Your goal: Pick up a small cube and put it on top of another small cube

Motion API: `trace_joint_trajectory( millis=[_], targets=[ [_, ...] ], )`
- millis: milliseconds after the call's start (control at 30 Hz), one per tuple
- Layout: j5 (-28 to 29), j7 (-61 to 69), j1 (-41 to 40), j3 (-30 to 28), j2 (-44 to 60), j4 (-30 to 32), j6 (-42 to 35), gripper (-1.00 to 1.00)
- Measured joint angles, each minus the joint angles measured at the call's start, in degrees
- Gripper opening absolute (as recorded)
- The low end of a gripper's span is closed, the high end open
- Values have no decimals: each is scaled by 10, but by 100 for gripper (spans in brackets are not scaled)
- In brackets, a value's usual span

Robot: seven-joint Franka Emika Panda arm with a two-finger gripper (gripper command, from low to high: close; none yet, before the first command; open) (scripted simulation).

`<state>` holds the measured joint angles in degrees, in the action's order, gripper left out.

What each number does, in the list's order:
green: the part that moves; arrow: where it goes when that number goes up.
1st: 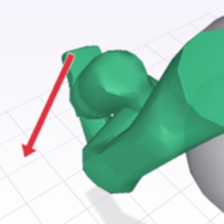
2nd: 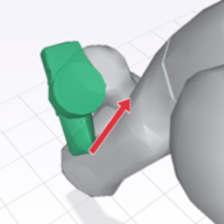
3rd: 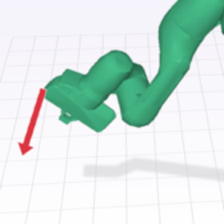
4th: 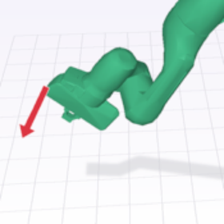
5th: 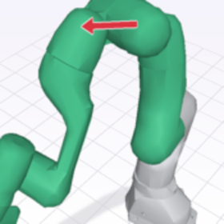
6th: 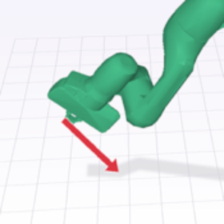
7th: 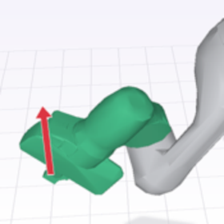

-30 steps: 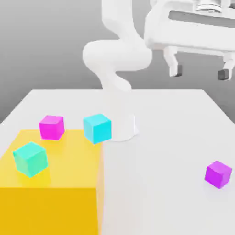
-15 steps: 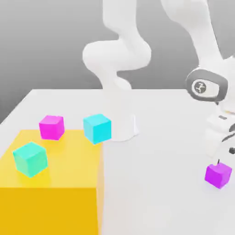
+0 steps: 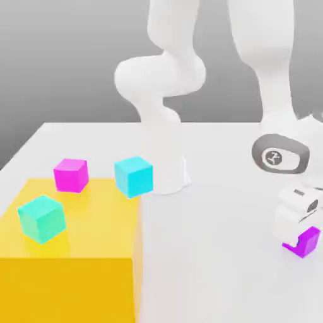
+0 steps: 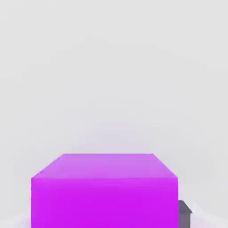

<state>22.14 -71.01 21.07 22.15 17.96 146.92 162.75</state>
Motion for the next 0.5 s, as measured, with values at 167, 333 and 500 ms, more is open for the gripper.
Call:
trace_joint_trajectory(
  millis=[167, 333, 500],
  targets=[
    [-97, 67, -42, 47, -78, 8, -56, -100],
    [-126, 35, -157, -26, -168, -15, -161, -100],
    [-163, 2, -253, -91, -269, -32, -273, -100]
  ],
)
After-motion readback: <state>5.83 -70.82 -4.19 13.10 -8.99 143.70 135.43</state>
